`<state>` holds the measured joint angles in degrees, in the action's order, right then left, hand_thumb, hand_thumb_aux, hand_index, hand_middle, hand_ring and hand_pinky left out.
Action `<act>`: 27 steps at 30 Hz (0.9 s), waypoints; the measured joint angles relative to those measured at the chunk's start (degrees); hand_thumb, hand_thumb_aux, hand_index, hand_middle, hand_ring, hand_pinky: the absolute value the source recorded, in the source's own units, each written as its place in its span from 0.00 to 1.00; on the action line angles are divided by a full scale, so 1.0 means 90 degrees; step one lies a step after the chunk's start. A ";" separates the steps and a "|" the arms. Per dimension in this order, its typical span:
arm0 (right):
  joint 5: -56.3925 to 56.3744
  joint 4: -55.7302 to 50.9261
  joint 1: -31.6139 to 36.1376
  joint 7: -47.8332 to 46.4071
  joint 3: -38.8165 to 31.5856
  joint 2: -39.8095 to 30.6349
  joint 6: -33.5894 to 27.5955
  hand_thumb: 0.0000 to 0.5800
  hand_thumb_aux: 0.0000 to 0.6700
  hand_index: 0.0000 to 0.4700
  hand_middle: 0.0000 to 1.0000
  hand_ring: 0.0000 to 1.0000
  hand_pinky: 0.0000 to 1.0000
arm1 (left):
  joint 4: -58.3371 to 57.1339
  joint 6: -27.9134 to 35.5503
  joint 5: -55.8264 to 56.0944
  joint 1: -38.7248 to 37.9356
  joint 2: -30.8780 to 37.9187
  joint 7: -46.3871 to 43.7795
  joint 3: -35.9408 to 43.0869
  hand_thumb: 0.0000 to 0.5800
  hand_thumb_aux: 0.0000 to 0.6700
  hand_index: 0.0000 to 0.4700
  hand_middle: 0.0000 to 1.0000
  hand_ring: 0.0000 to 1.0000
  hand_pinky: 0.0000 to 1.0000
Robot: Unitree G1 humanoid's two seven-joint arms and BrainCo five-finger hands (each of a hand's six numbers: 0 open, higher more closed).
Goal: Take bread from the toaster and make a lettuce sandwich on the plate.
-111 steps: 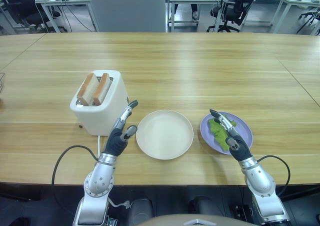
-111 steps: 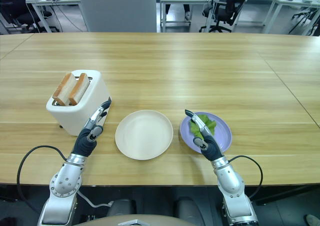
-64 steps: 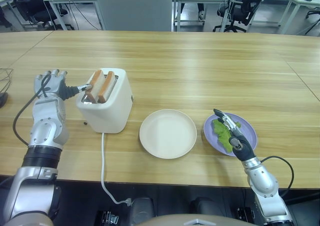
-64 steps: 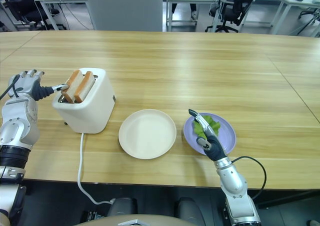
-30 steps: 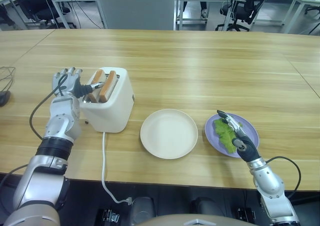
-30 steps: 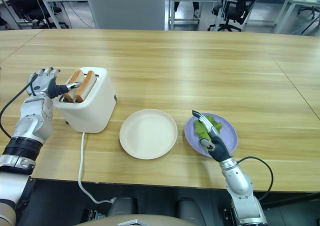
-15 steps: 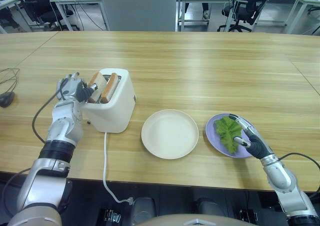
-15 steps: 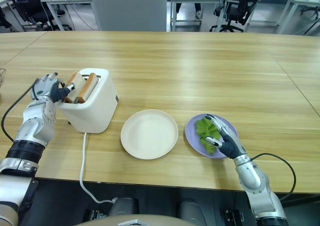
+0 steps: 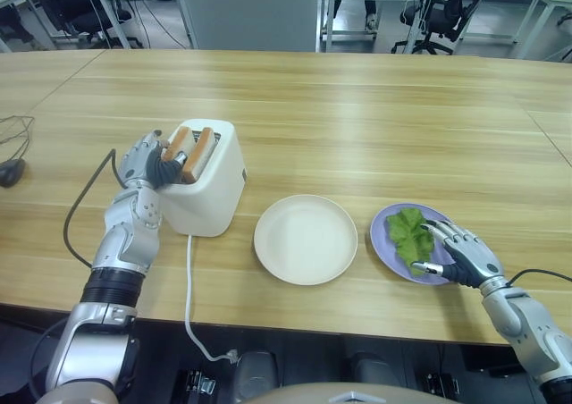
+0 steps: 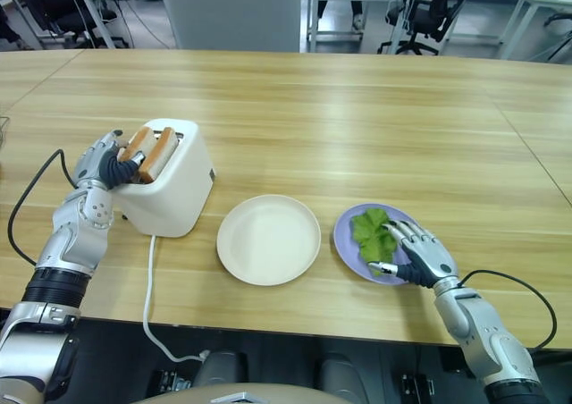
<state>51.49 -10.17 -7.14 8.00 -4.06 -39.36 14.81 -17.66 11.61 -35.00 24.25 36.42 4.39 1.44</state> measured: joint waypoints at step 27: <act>0.0517 -0.1823 0.1673 0.1580 -0.1515 -0.0072 -0.0446 1.00 1.00 0.98 0.00 0.00 0.00 | 0.3622 -0.0404 -0.0536 -0.0881 0.0386 0.0948 -0.1244 1.00 1.00 0.98 1.00 1.00 1.00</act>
<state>56.15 -26.57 7.92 22.22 -17.69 -40.01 10.80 14.94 7.98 -39.82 16.31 39.90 12.92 -9.76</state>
